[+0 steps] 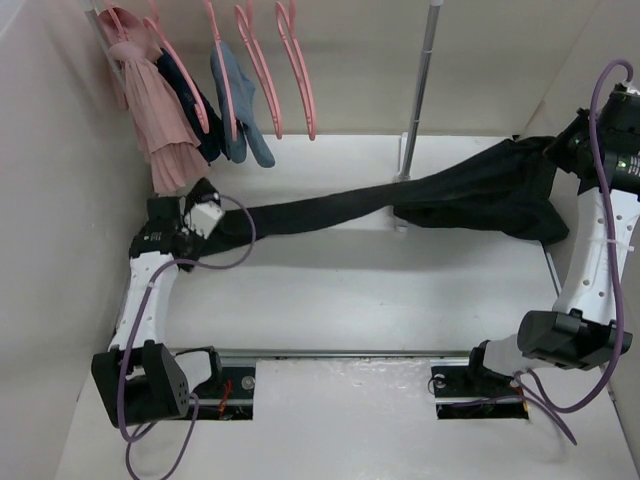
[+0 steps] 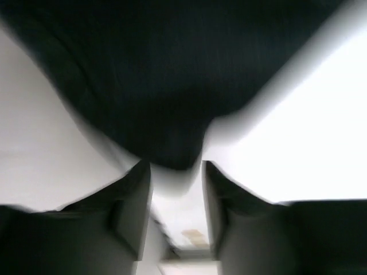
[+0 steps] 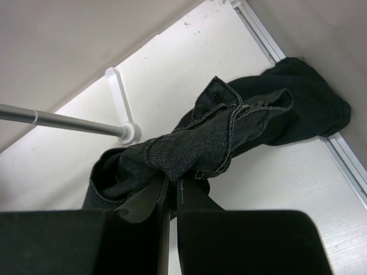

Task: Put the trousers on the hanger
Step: Flatten out the trousers at the center of the board.

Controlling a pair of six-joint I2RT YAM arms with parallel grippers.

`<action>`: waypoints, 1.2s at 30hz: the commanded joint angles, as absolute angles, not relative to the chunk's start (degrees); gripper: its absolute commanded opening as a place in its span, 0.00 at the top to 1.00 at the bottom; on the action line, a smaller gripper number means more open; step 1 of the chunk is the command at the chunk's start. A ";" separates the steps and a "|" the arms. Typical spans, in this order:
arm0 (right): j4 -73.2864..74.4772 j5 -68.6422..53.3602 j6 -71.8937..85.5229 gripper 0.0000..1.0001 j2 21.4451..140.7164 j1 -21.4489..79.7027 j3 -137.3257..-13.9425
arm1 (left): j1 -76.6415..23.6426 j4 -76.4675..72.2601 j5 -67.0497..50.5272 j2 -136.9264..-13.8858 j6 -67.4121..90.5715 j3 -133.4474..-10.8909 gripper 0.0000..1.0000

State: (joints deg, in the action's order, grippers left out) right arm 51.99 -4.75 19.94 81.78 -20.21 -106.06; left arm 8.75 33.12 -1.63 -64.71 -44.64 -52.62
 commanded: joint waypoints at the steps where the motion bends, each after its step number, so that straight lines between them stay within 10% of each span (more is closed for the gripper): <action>1: 49.04 -0.18 20.39 1.00 80.42 -20.65 -106.27 | 8.88 49.56 -7.65 -65.30 -52.20 -46.42 0.56; 16: 48.52 -1.22 19.25 1.00 81.39 -20.65 -103.80 | -0.23 27.35 -10.21 -73.72 -37.71 -53.70 0.45; 36: 49.57 -2.90 16.44 1.00 81.39 -20.65 -99.67 | -8.53 18.72 -0.35 -85.70 -62.39 -58.63 0.32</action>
State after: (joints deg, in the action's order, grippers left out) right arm 52.84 -2.31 17.34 82.83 -20.25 -99.09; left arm -7.68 18.76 -0.51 -89.23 -56.69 -58.74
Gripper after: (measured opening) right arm 0.068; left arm 0.678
